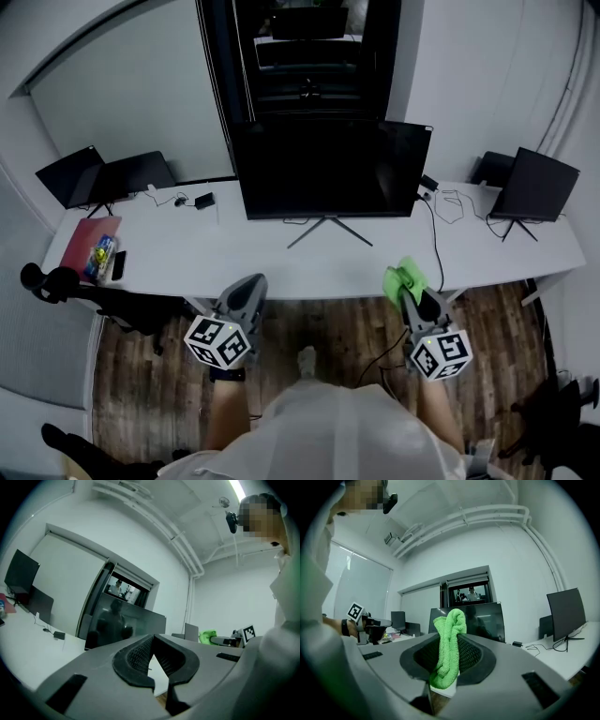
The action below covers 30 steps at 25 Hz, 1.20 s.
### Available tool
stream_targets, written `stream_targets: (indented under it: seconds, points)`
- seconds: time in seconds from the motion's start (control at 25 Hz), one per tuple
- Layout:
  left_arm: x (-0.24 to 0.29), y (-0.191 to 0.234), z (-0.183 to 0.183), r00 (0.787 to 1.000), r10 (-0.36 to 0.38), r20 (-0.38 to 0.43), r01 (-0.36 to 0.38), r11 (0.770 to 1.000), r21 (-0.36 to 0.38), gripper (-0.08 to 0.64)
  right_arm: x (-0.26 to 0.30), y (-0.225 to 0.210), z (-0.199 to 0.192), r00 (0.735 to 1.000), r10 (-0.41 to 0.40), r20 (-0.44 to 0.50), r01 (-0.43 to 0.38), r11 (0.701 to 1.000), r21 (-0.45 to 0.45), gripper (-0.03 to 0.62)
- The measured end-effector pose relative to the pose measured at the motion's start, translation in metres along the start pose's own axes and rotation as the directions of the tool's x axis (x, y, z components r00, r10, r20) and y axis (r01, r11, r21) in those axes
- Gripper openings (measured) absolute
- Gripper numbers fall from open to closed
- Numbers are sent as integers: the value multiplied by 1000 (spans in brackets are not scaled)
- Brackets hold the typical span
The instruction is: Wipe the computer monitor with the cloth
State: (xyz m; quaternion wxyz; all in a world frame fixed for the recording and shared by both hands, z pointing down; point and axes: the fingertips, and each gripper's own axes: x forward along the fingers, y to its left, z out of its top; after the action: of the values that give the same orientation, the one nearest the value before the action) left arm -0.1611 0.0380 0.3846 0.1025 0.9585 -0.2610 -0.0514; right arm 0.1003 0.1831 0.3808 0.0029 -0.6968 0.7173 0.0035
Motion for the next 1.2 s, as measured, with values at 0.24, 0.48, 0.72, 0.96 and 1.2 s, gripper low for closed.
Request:
stream_targets:
  seconds: [0.24,0.48,0.72,0.96,1.2]
  points:
    - [69,28,13,999,-51,8,51,999,-2,17,53,-29,-2,1000,-13,-12,13,1000,9,72]
    - [136,67,29,997,-76,13,75,997,4,17,121,-64,1,999,-36,-10,36,999,24,72]
    - [187,99,42,993,-116,1,116,993,5,17,177,-83,6,998,-61,4,60,997,51,72]
    - [217,131,59,991,-133,24,133,991,12,17,221,-88,10,998,-68,3,67,997,32,72]
    - [232,154,66,987,-157,33,157,988,-1,17,250,-88,15,996,-84,7,84,996,18,72]
